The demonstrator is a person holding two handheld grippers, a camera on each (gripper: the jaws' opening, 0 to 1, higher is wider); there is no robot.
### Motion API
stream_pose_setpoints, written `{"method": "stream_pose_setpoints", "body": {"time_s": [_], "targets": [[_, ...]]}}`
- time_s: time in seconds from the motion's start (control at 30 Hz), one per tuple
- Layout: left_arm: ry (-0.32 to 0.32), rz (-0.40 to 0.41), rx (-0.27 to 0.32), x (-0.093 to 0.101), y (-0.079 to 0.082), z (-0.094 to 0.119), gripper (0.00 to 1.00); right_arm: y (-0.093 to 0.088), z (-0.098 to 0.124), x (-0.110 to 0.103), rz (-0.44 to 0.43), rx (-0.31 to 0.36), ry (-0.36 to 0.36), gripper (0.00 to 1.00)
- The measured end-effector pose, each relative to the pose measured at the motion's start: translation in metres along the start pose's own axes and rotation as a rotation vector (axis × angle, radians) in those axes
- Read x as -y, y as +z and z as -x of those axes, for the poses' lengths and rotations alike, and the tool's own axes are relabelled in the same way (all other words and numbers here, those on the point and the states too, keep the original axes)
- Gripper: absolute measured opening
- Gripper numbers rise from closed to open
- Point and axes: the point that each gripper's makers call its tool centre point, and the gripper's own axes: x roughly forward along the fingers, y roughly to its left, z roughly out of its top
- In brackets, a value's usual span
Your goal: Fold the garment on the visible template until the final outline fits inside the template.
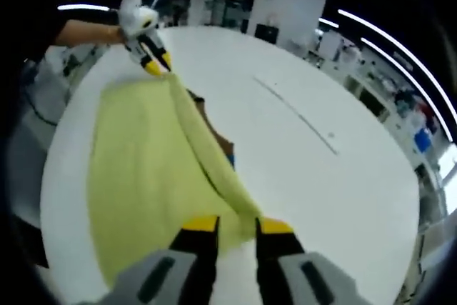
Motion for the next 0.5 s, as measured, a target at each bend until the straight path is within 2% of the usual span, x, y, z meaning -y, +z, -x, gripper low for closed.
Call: {"method": "stream_pose_setpoints", "body": {"time_s": [0.07,0.13,0.27,0.5], "targets": [[0.008,0.001,-0.001,-0.004,0.0,-0.002,0.12,-0.004,-0.008,0.007,-0.013,-0.008,0.001,0.22],[0.007,-0.005,-0.004,-0.005,-0.001,-0.004,0.12,-0.005,-0.012,0.007,-0.041,-0.001,0.011,0.18],[0.003,-0.033,-0.025,-0.006,-0.008,-0.008,0.1,-0.006,-0.015,0.004,-0.04,-0.003,0.014,0.16],[0.01,-0.052,-0.021,-0.007,-0.006,-0.01,0.07,-0.011,-0.02,0.013,-0.053,-0.001,0.01,0.09]]}}
